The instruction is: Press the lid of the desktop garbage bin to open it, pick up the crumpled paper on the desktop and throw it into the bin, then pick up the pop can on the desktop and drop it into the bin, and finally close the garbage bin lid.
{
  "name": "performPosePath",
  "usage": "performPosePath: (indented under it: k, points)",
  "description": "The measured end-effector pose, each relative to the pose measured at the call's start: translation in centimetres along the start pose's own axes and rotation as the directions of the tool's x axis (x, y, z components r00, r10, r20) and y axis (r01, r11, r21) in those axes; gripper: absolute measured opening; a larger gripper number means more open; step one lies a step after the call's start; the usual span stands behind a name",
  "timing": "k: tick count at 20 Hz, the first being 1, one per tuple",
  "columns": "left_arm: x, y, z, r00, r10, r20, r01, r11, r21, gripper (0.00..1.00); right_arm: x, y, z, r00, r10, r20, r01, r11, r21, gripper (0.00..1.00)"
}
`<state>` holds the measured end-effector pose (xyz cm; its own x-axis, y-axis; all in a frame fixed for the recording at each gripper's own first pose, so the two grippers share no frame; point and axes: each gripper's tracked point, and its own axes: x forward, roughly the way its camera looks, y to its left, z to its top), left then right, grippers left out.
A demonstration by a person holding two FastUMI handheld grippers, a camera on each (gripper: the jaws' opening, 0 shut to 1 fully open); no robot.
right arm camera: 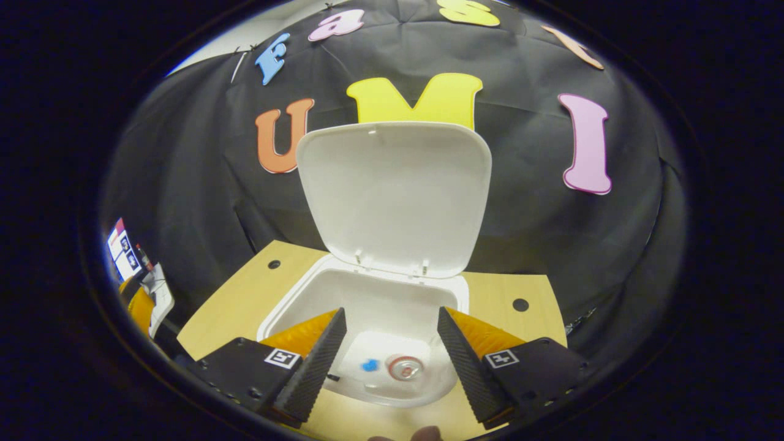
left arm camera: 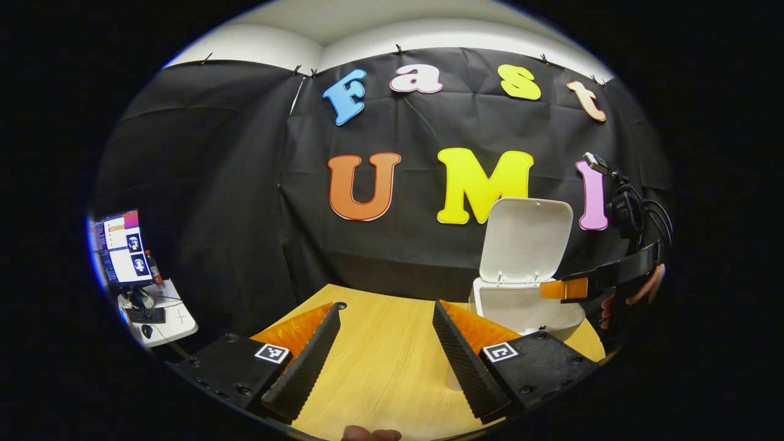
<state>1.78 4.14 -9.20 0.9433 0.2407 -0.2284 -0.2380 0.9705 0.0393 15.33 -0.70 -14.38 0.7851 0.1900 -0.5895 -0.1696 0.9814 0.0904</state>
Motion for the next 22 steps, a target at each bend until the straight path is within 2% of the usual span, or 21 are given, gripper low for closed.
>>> performPosePath:
  k: [8,14,22]
  points:
    - [0.9,-2.9,0.8,0.996,-0.094,0.004,0.093,0.995,0.027,0.98,-2.4,-3.3,2.4,0.988,-0.105,0.117,0.099,0.993,0.056,0.94]
    - [1.0,-4.0,1.2,0.989,-0.146,0.012,0.145,0.989,0.025,0.98,-4.5,-3.1,3.9,0.977,-0.136,0.167,0.129,0.990,0.051,0.94]
    - [0.3,-3.6,1.4,0.988,-0.154,0.027,0.154,0.988,0.003,0.98,-7.7,-1.4,8.4,0.950,-0.170,0.263,0.161,0.985,0.056,0.94]
